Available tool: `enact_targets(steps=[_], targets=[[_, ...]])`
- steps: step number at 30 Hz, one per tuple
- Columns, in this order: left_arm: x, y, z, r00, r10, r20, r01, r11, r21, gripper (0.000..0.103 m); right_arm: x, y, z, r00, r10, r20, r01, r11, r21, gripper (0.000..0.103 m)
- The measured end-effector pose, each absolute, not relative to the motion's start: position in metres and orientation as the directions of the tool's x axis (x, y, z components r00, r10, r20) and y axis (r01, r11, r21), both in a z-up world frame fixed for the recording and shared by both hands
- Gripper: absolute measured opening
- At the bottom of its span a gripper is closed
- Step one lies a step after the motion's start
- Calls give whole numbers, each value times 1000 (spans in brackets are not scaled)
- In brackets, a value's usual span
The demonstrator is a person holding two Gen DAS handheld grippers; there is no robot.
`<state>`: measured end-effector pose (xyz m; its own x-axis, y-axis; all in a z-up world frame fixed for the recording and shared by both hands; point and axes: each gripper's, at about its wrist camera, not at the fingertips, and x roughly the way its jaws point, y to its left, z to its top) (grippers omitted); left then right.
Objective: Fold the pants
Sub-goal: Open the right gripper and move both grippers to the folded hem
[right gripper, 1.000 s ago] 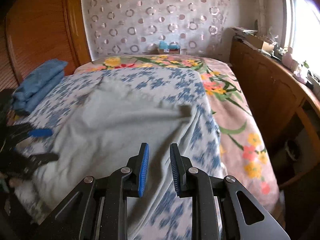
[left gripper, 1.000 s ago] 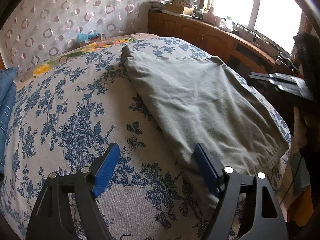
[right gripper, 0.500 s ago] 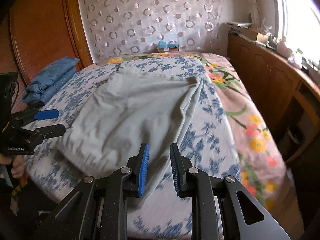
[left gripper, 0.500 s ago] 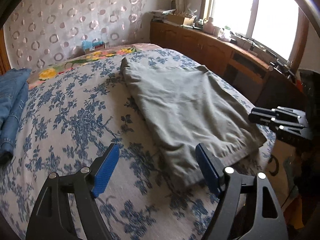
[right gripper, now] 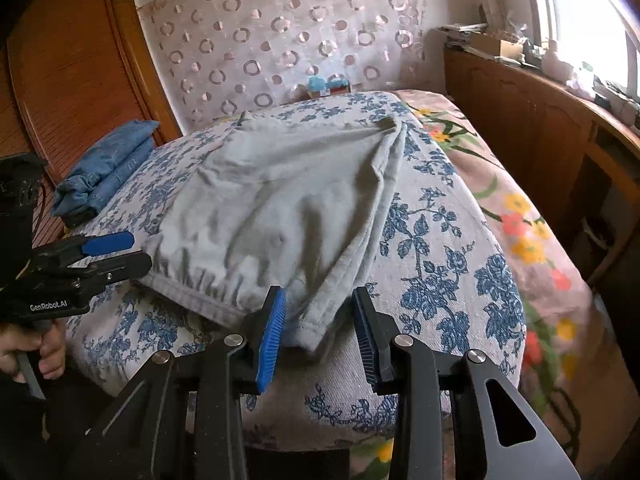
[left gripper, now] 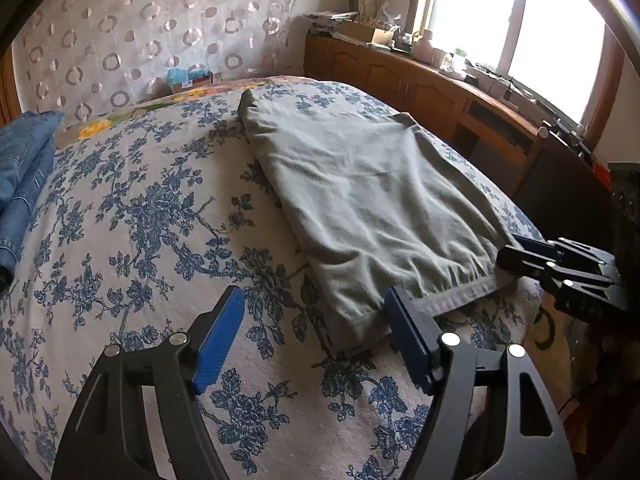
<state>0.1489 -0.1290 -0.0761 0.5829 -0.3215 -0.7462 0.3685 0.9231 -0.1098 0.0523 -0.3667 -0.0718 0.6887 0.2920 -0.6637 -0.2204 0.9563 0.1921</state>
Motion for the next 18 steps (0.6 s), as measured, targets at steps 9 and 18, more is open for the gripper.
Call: enact_targets(steps=[9,18], targets=[[146,-128,-84,596,-309,-741,348,931,-108,74,34,-354,-74,709,275,-649,-214,961,174,36],[142,-129,-83,596,-323,-735,351,928,-124,65,31,-352,-75,713,272,-646,-217,962,166,36]])
